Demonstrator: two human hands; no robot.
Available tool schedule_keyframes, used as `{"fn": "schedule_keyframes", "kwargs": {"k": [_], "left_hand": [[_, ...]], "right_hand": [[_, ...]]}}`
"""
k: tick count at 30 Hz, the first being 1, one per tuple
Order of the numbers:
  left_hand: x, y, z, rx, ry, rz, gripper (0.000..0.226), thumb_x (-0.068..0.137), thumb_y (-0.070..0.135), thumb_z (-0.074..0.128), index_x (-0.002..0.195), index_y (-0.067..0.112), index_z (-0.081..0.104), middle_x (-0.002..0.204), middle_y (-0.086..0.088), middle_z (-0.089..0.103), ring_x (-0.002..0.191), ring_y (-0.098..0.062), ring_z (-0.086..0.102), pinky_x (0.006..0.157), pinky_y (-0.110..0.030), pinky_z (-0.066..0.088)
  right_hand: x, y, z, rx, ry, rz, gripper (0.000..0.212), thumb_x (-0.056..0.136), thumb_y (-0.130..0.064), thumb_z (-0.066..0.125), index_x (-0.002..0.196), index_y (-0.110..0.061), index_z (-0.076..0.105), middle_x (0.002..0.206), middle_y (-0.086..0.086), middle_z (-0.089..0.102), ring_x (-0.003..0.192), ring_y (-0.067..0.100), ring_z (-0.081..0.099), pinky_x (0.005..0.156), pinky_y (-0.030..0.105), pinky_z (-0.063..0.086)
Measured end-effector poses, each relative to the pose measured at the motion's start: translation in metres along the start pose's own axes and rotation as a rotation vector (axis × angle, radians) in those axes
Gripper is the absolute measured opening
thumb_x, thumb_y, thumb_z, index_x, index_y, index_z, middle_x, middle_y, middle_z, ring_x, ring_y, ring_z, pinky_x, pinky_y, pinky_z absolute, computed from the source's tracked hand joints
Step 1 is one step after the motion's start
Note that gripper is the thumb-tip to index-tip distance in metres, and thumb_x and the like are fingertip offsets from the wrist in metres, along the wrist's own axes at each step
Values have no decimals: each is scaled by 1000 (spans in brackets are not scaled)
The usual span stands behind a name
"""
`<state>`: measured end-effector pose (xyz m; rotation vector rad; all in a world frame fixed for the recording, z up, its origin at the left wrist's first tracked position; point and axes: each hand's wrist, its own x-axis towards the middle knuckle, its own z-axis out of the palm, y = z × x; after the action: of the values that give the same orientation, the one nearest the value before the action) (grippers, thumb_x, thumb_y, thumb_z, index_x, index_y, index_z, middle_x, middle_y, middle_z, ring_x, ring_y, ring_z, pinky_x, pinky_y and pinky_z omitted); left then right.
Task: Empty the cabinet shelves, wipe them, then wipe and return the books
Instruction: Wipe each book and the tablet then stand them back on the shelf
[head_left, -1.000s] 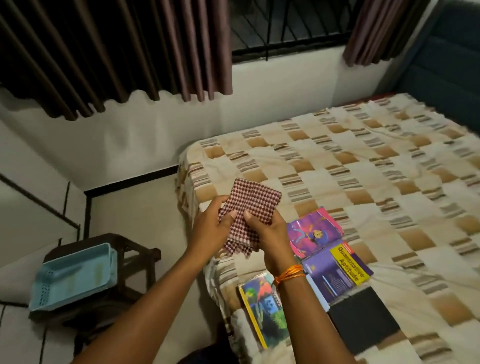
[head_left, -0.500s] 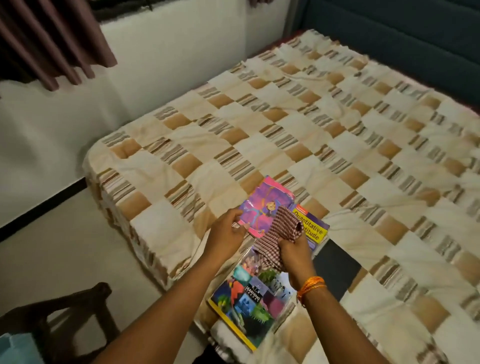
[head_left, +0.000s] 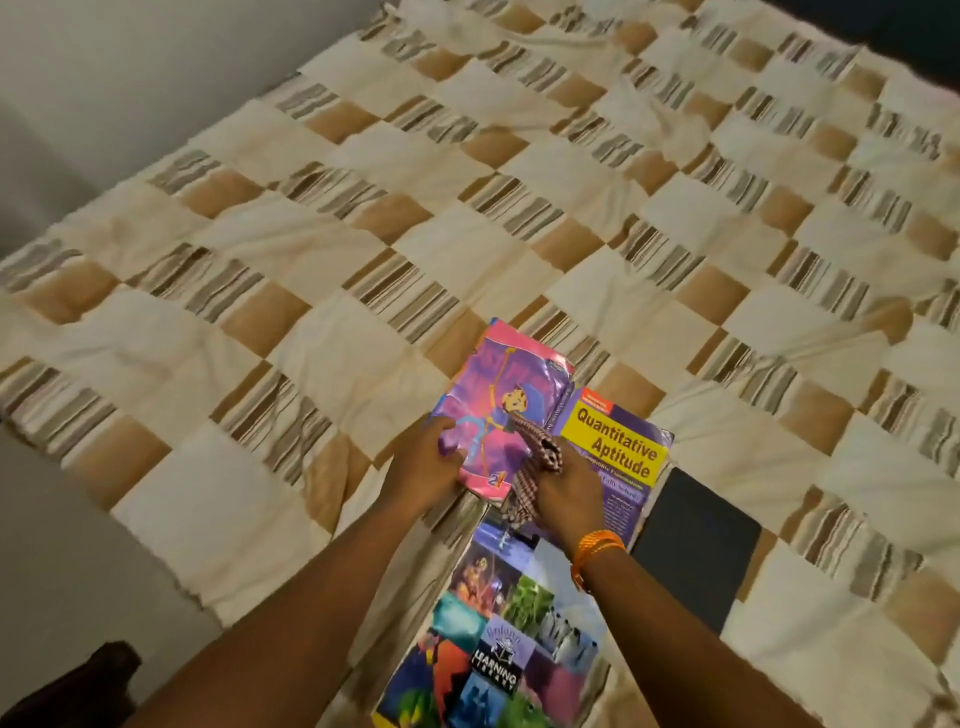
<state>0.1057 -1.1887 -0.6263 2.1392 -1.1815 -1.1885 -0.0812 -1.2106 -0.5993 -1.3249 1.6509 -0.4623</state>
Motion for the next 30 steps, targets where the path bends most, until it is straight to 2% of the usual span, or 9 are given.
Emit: {"fn": "schedule_keyframes", "kwargs": {"k": [2, 4, 7, 10, 13, 17, 24, 27, 30], "left_hand": [[25, -8, 10, 11, 3, 6, 42, 92, 14, 69, 133, 13, 60, 121, -1, 66, 105, -17, 62, 70, -9, 35], [46, -15, 16, 11, 4, -3, 38, 89, 9, 69, 127, 14, 63, 114, 5, 64, 103, -13, 61, 68, -5, 36], [79, -28, 23, 40, 39, -12, 37, 82, 17, 71, 117, 23, 64, 112, 1, 69, 105, -23, 65, 88, -29, 48], [101, -36, 24, 158, 58, -55, 43, 78, 35, 70, 119, 27, 63, 110, -6, 65, 99, -33, 62, 89, -44, 53], [115, -38, 23, 204, 26, -69, 46, 66, 48, 62, 107, 29, 67, 99, -7, 65, 92, -35, 64, 75, -38, 53], [116, -29, 17, 266, 3, -41, 44, 77, 38, 77, 116, 21, 67, 105, -11, 58, 102, -35, 61, 79, -39, 49], [89, -19, 19, 331, 95, 111, 47, 87, 33, 75, 126, 14, 57, 114, -13, 53, 106, -34, 58, 77, -41, 50], [83, -17, 23, 127, 6, 65, 42, 91, 26, 71, 125, 16, 47, 114, -12, 63, 92, -28, 64, 64, -30, 47], [76, -13, 22, 67, -101, 48, 41, 98, 24, 63, 127, 21, 33, 111, -14, 66, 76, -18, 61, 51, -21, 41]], "right_hand": [[19, 4, 15, 13, -18, -17, 27, 98, -36, 63, 122, -26, 70, 114, -13, 67, 104, 9, 61, 83, 24, 46], [34, 10, 28, 5, -37, -18, 27, 96, -37, 66, 122, -28, 70, 121, -8, 70, 112, 12, 63, 93, 21, 45], [50, 23, 47, -41, -21, -13, 28, 95, -27, 68, 123, -25, 70, 123, -3, 70, 114, 15, 63, 87, 12, 38], [55, 28, 56, -48, -12, -28, 31, 94, -25, 69, 125, -29, 69, 125, -8, 70, 117, 12, 62, 93, 14, 41], [57, 33, 58, -57, -10, -31, 32, 94, -26, 68, 126, -29, 69, 128, -7, 69, 118, 13, 61, 98, 19, 43], [52, 28, 50, -11, -14, 8, 31, 94, -17, 67, 124, -27, 70, 121, -8, 70, 113, 8, 61, 86, 2, 36], [56, 18, 43, -51, -111, 121, 39, 96, -11, 55, 128, -29, 67, 132, 2, 67, 123, 26, 60, 102, 34, 47], [55, 20, 44, -48, -111, 141, 39, 96, -9, 55, 127, -28, 68, 131, 2, 67, 121, 26, 60, 103, 38, 48], [53, 26, 45, -22, -125, 155, 33, 97, -15, 54, 123, -29, 68, 128, 3, 68, 117, 27, 62, 102, 45, 49]]}}
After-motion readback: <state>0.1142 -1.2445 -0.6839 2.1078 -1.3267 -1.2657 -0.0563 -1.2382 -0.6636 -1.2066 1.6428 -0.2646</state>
